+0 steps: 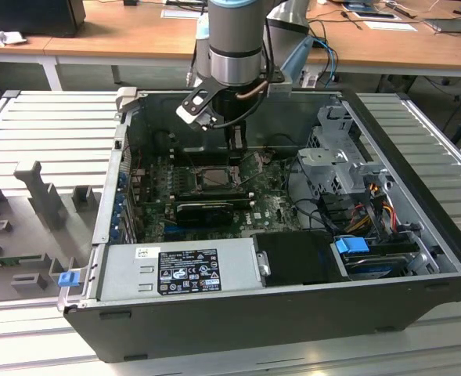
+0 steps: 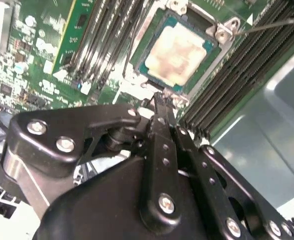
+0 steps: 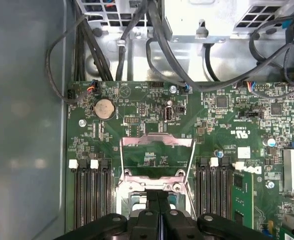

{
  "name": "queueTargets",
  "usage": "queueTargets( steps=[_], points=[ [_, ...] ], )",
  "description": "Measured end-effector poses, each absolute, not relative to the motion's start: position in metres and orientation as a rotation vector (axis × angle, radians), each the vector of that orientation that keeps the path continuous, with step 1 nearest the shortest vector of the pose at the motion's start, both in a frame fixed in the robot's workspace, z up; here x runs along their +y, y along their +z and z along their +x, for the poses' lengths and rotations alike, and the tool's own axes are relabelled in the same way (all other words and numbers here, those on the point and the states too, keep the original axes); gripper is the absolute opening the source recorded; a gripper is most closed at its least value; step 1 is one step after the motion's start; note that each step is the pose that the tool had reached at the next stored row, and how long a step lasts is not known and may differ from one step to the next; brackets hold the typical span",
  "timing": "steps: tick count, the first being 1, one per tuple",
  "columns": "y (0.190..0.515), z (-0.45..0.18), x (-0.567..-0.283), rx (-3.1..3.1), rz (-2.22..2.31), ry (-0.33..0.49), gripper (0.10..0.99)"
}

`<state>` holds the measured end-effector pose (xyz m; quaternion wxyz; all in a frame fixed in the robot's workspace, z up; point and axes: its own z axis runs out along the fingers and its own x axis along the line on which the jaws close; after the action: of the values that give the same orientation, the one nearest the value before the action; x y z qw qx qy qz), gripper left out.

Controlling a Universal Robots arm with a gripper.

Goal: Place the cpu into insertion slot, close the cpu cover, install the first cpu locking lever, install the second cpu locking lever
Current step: 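Close the cpu cover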

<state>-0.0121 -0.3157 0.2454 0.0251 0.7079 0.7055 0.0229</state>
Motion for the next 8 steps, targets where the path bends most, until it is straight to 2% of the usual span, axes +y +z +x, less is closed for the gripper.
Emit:
queueTargets(
  steps=[8],
  points=[
    [0.263, -0.010, -0.315, 2.180, 2.187, 0.067, 0.106]
  ],
)
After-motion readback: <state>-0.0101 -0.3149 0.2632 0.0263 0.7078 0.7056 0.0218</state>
